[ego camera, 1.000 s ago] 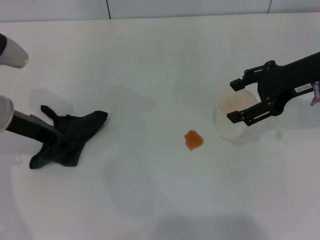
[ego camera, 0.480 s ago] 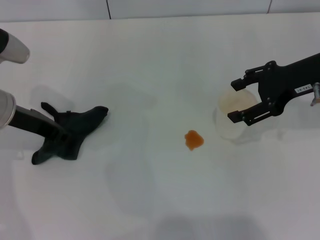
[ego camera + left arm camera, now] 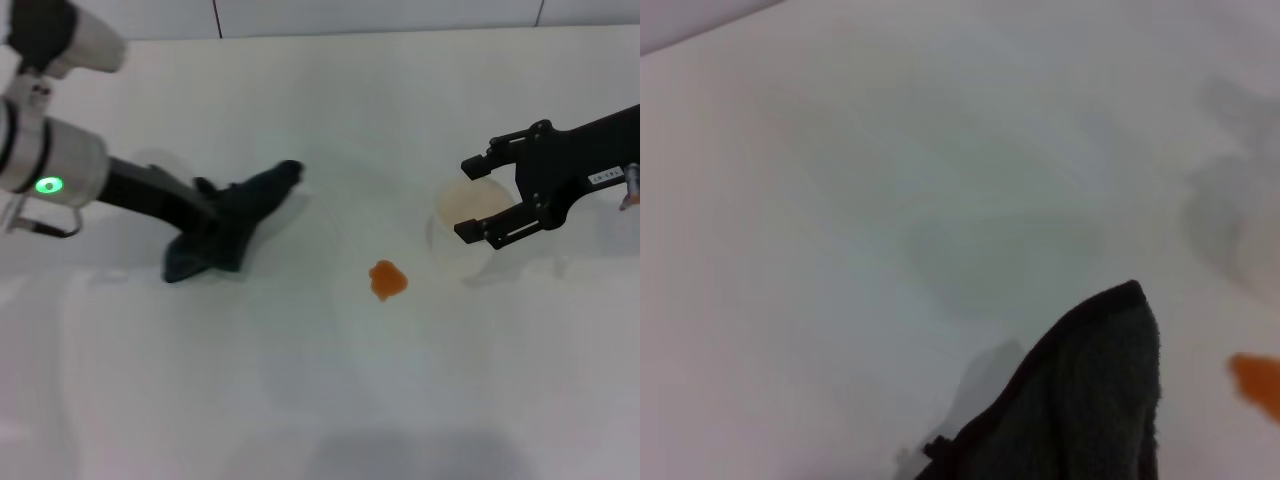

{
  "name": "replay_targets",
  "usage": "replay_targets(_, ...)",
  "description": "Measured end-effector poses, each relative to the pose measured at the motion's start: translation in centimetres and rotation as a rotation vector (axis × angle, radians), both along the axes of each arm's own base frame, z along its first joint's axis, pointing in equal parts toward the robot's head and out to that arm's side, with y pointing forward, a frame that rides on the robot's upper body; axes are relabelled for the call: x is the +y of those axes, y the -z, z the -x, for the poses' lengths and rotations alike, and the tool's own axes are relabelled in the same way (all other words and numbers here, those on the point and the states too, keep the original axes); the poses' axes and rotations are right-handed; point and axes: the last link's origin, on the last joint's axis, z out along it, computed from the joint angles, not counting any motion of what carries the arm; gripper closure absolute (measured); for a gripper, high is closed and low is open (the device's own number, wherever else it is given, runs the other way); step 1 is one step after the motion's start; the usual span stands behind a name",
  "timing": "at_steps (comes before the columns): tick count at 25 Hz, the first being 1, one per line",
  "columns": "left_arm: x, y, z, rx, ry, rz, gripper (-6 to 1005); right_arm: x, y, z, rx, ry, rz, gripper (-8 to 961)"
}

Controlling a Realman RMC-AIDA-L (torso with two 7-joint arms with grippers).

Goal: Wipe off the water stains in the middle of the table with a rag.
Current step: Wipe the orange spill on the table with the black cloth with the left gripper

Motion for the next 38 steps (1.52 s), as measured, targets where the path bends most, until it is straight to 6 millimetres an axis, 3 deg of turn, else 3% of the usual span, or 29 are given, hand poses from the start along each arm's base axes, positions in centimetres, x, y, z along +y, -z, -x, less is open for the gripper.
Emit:
replay_targets(5, 0.6, 2.6, -2.4, 0.027, 0.075, 0.067, 895, 0.1, 0.0, 0.1, 0.002, -0.005, -0.004, 113)
replay_targets(12, 0.6, 4.9, -3.8, 0.066, 0.126, 0.146, 895, 0.1, 0.2, 0.4, 0.004, -0.023, -0.003, 112)
replay_targets(22, -1.0, 7.8, -5.9, 0.112, 0.221, 0.289, 895, 0.1, 0.4, 0.3, 0.003, -0.026, -0.003, 112)
replay_targets(29, -1.4, 8.8, -6.7, 0.119, 0.257, 0.314, 896, 0.1, 0.4, 0.3, 0.003, -0.029, -0.004, 112)
replay_targets(38, -0.2, 8.9, -5.9, 0.133, 0.169, 0.212, 896, 0.1, 0.6, 0.1, 0.005, -0.025, -0.003, 112)
